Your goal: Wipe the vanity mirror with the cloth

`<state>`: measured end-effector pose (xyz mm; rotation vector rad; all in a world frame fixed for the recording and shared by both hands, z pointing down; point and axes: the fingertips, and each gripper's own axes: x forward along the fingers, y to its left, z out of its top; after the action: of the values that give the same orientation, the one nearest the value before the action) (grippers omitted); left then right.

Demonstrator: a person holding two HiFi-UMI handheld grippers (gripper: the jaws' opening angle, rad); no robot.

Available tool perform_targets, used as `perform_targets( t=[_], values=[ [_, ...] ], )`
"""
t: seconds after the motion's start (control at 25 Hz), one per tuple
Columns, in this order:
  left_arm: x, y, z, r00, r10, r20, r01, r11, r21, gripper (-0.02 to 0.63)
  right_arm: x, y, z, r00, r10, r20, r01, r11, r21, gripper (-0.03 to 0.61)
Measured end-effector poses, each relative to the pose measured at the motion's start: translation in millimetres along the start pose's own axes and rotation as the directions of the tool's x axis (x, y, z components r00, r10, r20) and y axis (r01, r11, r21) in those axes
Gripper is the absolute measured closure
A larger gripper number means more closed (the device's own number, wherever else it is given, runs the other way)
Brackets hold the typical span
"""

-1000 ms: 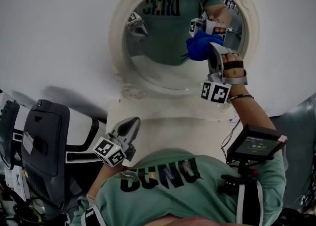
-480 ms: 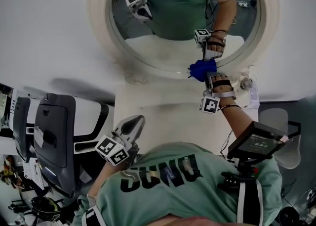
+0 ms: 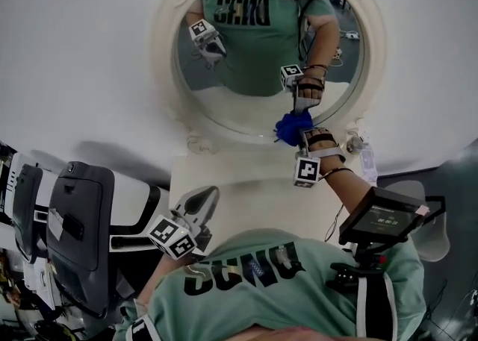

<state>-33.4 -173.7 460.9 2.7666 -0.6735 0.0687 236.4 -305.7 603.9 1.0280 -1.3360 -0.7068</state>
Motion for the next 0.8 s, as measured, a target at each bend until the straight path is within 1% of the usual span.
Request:
perform_targets(
  t=[0.04,0.08,0.12,0.16,0.24,0.32,0.4,0.44,0.48,0.52,0.56,0.68,0.8],
  values=[
    [1,0,4,1.000,-0.006,0.018,0.006,1.000,0.004,0.604,-10,-21,1,0.999,-0.039,0.017,0.039,0.999,0.005,0.526],
    [5,1,8,0.999,-0.013,0.041,0.013,1.000,0.007,0.604,-21,-51,0,0.995,-0.098,0.032,0.097,0.995,0.013,0.526],
    [11,3,13,0.998,-0.022,0.066,0.021,1.000,0.012,0.604,-33,-90,-2,0.984,-0.170,0.047,0.170,0.985,0.021,0.526],
    [16,4,17,0.996,-0.030,0.087,0.029,0.999,0.017,0.604,-49,-132,-3,0.967,-0.249,0.061,0.247,0.968,0.032,0.526],
    [16,5,22,0.993,-0.039,0.110,0.037,0.999,0.026,0.604,-89,-211,-2,0.914,-0.396,0.085,0.392,0.918,0.063,0.525],
    [11,3,24,0.992,-0.044,0.118,0.041,0.999,0.028,0.604,-134,-281,1,0.847,-0.524,0.092,0.518,0.851,0.083,0.525],
    [8,2,26,0.991,-0.047,0.127,0.044,0.999,0.027,0.604,-170,-339,-3,0.778,-0.624,0.075,0.620,0.781,0.075,0.526],
    [7,2,27,0.990,-0.048,0.132,0.045,0.999,0.028,0.604,-183,-362,-6,0.749,-0.659,0.060,0.656,0.752,0.065,0.525],
    [7,2,28,0.989,-0.048,0.137,0.045,0.999,0.028,0.604,-191,-380,-9,0.728,-0.684,0.043,0.682,0.729,0.052,0.525],
    [6,3,29,0.989,-0.047,0.142,0.044,0.999,0.029,0.604,-196,-394,-11,0.714,-0.700,0.026,0.699,0.714,0.037,0.525],
    [5,4,30,0.988,-0.046,0.147,0.042,0.999,0.029,0.604,-196,-403,-12,0.705,-0.709,0.012,0.709,0.705,0.020,0.525],
    [2,9,33,0.987,-0.039,0.159,0.035,0.999,0.029,0.604,-187,-412,-13,0.692,-0.722,-0.024,0.721,0.692,-0.030,0.524],
    [-3,11,35,0.986,-0.031,0.161,0.027,0.999,0.027,0.604,-184,-415,-14,0.684,-0.727,-0.051,0.726,0.686,-0.039,0.525]
  ],
)
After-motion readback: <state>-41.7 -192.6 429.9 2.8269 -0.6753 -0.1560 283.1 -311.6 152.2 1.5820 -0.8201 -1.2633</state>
